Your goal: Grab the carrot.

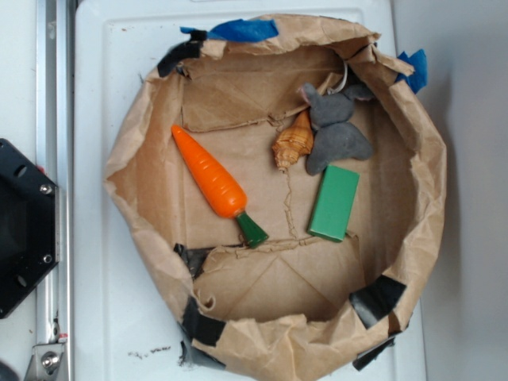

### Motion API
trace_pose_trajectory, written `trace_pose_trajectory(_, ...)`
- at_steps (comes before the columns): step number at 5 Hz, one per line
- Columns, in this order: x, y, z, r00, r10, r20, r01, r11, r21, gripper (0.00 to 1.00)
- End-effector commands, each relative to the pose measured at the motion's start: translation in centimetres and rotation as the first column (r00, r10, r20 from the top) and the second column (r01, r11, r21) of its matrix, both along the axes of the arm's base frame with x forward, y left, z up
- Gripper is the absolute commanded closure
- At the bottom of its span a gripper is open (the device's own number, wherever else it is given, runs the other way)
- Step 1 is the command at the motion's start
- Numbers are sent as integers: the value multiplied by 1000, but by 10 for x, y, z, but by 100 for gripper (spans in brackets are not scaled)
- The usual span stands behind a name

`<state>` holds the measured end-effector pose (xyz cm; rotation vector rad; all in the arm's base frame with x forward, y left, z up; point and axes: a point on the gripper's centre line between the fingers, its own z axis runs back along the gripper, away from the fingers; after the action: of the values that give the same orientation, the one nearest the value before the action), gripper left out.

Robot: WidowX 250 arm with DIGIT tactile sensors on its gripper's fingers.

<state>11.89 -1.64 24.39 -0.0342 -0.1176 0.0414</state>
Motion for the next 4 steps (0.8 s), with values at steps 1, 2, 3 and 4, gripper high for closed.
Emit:
trace_pose_trajectory(1,0,0,0,1000,0,0,0,1000,0,0)
trace_pose_trajectory(2,40,15,-5,996,-82,33,81,996,41,0)
trace_pose_trajectory(3,68,21,-19,974,-223,28,223,975,-3,0)
trace_pose_trajectory(4,84,16,-28,912,-405,68,406,914,4,0)
